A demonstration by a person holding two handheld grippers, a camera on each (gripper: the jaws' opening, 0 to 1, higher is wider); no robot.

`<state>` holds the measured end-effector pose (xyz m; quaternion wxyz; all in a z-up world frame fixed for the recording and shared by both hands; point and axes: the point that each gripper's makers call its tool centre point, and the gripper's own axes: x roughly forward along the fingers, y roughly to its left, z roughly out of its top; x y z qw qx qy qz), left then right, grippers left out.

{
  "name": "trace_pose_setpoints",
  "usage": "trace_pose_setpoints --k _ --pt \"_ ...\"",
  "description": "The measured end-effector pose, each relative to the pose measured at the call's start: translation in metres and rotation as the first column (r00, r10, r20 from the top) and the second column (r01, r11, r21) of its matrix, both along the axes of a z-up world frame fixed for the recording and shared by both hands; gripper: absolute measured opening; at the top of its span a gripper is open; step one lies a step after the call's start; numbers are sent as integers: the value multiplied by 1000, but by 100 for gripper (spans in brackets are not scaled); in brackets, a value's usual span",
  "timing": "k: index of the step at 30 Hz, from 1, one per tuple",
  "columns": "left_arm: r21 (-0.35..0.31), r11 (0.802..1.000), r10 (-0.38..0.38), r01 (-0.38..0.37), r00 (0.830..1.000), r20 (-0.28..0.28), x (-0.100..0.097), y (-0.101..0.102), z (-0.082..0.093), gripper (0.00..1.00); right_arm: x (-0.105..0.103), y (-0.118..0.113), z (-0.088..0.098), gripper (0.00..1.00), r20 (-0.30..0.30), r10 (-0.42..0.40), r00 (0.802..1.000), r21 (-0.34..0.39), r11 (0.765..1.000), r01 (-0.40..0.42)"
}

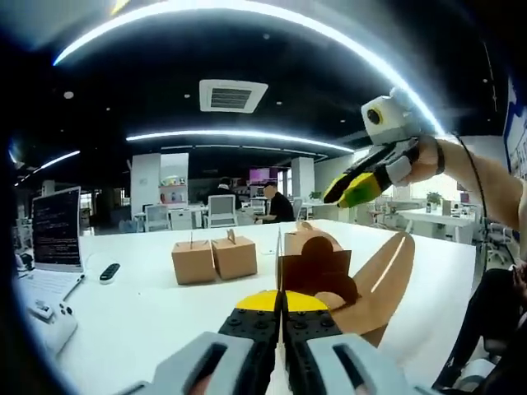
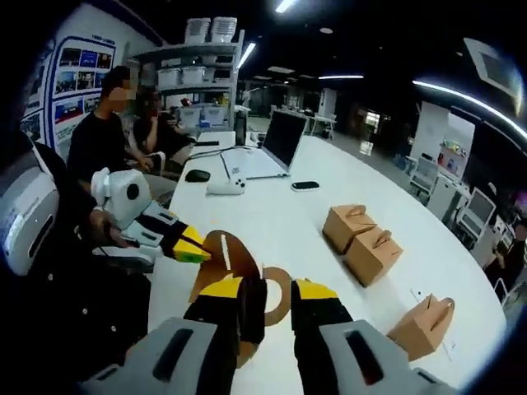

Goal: Pick up one paper box from the group, open the paper box, and remove the item inside

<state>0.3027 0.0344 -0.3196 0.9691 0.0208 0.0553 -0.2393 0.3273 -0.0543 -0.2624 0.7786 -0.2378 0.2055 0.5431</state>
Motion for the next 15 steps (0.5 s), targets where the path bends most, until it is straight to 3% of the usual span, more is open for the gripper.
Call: trace_pose_setpoints --k 4,5,9,11,15 --pt "2 1000 6 -6 1000 -6 -1 1 0 3 -8 3 -8 22 -5 10 1000 -26 1000 -10" --pt "3 1000 7 -7 1000 -7 -1 1 -1 3 -25 14 -51 22 -63 3 998 -126 992 -11" --pt "9 1000 3 -3 1000 -14 -3 0 -1 3 -19 21 -66 19 -83 -34 996 -145 989 22" --pt "11 1000 1 -1 1000 -16 -4 0 -1 3 -17 22 -72 15 -106 -49 993 -166 986 31" --pt "21 1000 6 -5 1000 -18 -3 1 -1 3 -18 24 -77 3 -95 -39 995 -220 975 17"
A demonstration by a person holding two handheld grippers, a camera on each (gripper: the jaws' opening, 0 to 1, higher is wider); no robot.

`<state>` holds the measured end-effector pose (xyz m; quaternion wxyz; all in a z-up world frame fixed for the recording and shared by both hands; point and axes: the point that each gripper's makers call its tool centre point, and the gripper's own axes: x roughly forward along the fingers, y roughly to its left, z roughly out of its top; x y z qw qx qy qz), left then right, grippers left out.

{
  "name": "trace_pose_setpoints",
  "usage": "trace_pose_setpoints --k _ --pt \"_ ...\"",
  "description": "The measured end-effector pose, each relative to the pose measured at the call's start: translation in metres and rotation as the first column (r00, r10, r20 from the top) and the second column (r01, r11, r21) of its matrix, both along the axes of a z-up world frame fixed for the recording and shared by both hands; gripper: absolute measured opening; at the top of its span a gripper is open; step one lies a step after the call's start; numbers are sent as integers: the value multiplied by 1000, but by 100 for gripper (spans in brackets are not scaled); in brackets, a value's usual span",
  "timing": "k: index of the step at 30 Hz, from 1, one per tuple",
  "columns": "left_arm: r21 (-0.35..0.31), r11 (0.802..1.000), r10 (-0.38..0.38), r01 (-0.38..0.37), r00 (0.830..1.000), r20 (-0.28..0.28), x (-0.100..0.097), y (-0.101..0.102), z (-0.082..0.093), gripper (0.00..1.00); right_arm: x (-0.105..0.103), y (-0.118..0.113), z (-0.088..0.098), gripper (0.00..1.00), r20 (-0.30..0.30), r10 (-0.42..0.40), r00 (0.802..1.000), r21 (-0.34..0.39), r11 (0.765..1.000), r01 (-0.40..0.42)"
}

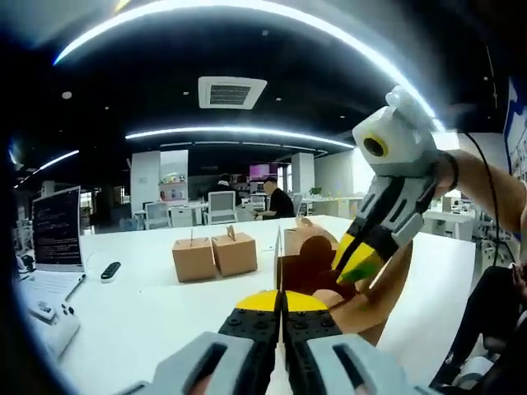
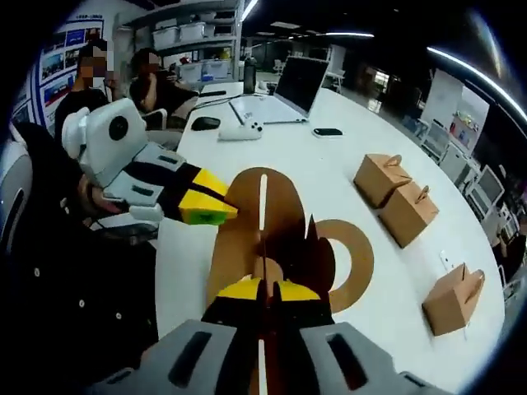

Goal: Pick up one paper box from the group, open the paper box, and remove the item inside

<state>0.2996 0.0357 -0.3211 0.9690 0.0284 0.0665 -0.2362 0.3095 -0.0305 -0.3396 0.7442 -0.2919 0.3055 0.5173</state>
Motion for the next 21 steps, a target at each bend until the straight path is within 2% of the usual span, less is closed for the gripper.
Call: trace_pose_setpoints --k 4,12,21 --pt "0 1000 9 -9 1000 -3 1 3 -1 3 -6 5 8 3 21 32 999 -15 999 -32" --pt "0 1000 15 -15 1000 -5 1 3 -1 3 -19 12 34 3 33 60 998 31 998 -61" --pt "-32 999 15 -15 1000 -23 1 6 -1 3 -38 18 35 3 27 101 995 21 995 -101"
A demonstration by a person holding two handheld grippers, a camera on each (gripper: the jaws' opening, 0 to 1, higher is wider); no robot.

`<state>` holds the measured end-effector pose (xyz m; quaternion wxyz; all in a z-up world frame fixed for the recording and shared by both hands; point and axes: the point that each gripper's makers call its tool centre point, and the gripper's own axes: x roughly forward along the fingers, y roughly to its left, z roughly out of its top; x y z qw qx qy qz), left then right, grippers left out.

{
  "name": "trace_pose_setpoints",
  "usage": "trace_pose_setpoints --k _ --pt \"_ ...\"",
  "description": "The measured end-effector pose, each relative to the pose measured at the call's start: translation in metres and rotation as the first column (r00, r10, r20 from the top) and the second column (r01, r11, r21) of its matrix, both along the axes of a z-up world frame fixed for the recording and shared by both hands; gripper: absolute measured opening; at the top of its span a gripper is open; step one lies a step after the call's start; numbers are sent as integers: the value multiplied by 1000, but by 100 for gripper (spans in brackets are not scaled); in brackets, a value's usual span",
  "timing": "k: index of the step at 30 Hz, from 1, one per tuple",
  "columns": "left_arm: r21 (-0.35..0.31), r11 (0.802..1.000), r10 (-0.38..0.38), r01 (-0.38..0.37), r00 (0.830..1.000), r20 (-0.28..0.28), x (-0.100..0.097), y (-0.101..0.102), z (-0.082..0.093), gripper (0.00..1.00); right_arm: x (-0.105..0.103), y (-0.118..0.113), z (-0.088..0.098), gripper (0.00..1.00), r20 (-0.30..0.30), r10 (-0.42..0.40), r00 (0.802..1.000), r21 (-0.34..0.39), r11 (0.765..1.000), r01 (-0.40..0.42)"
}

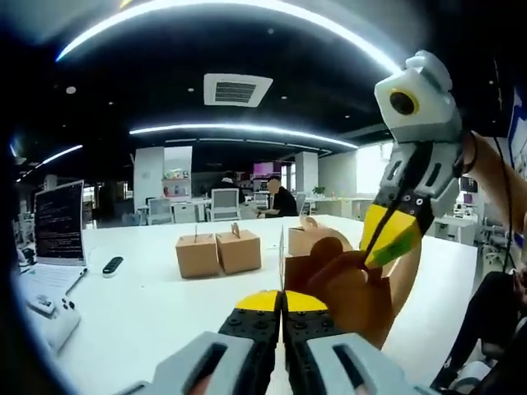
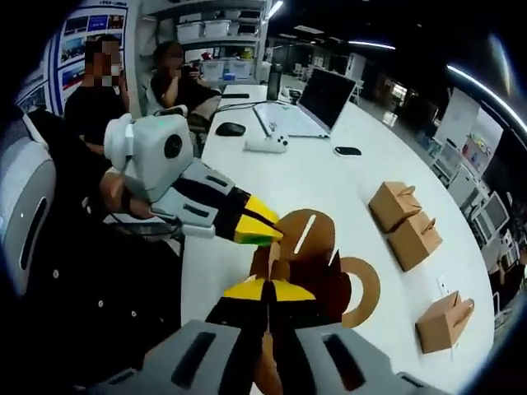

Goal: Pick up one paper box from the group, open the paper box, and remove the item inside

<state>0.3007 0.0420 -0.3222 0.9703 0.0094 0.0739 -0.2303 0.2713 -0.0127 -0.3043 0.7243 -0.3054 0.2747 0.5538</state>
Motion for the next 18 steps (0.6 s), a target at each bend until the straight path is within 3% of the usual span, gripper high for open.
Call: trace_pose_setpoints --k 5,11,16,18 --pt "-46 999 -19 19 1000 -5 -1 2 3 4 1 1 0 3 10 4 1000 1 1000 -4" --pt "-49 997 -63 64 998 17 -2 2 19 9 1 1 -1 3 22 72 997 -29 997 -71" --pt "12 993 -115 115 993 9 -1 -2 27 9 -3 3 -4 3 33 150 988 -65 987 -148" --pt "34 990 -138 139 990 -25 4 -2 28 9 -6 3 -4 3 34 168 985 -70 984 -165"
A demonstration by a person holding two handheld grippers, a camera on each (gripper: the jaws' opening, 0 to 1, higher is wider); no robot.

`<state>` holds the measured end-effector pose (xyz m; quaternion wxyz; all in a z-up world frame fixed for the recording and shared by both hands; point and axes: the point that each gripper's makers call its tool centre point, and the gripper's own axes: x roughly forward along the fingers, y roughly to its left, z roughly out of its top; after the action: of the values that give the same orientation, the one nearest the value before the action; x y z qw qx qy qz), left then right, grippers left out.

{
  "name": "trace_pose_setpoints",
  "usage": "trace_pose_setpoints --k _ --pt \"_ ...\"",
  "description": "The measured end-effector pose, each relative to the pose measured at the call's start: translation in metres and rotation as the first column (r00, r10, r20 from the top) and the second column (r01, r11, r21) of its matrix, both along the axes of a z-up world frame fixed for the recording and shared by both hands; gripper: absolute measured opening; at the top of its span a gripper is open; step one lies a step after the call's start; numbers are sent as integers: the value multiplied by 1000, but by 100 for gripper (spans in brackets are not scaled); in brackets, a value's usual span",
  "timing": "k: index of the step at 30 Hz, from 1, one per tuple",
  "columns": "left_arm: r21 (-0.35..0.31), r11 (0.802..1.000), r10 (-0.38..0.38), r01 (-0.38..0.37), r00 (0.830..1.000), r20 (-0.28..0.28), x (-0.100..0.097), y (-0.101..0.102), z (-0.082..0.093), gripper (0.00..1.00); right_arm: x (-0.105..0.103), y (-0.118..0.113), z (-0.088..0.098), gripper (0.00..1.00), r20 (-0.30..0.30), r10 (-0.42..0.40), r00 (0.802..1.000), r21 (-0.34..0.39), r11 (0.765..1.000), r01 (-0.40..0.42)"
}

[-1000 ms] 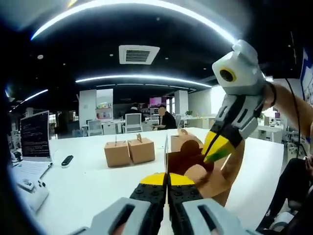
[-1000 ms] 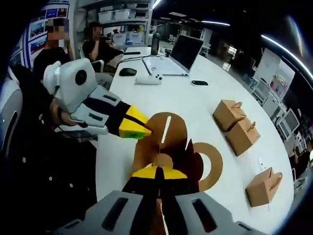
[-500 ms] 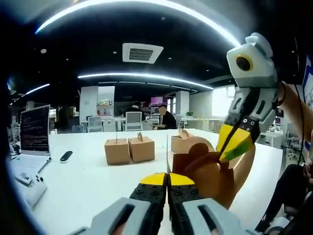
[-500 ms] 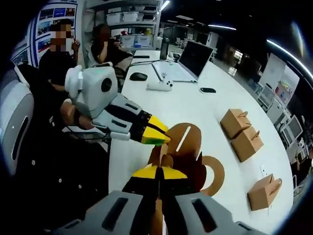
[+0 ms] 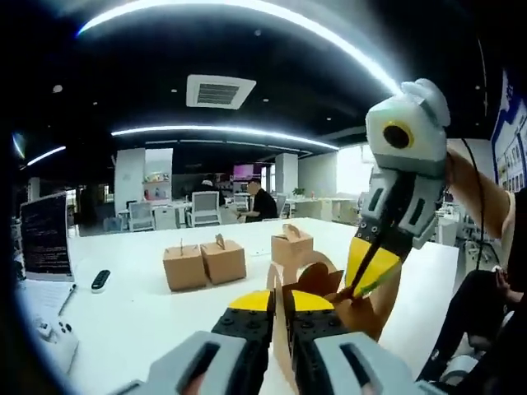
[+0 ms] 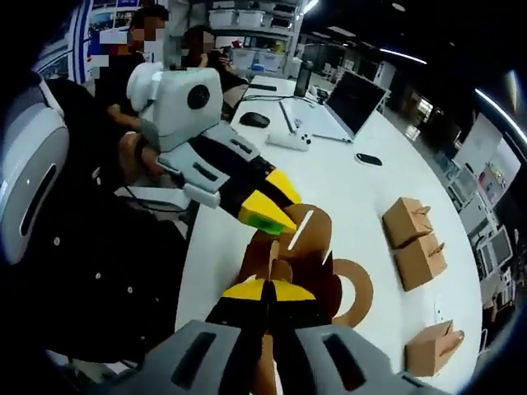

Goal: Pick up one paper box from the group, open the paper box, and remove the item inside

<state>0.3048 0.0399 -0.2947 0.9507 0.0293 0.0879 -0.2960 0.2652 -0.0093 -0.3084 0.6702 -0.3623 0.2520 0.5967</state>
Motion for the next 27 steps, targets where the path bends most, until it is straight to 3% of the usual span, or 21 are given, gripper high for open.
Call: trace_pose_setpoints --k 4,5,7,12,17,27 --pt "9 999 -40 40 998 -53 6 -2 5 4 -3 1 2 3 12 30 999 2 1000 -30" --pt "1 999 -40 40 995 -92 6 -1 2 4 -3 1 2 3 13 34 999 4 999 -34" --pt "-57 997 -50 42 990 -129 6 -4 5 3 -5 1 3 3 18 39 999 8 999 -39" --pt "-4 1000 -17 17 998 -62 9 -1 2 3 -21 5 4 3 6 76 997 18 997 -76" --pt "-6 1000 -12 12 998 -62 8 -1 3 3 -32 14 8 3 -3 105 994 30 994 -105" --pt "9 1000 -13 14 998 -54 5 -1 2 3 -63 32 3 3 -114 139 984 53 990 -134"
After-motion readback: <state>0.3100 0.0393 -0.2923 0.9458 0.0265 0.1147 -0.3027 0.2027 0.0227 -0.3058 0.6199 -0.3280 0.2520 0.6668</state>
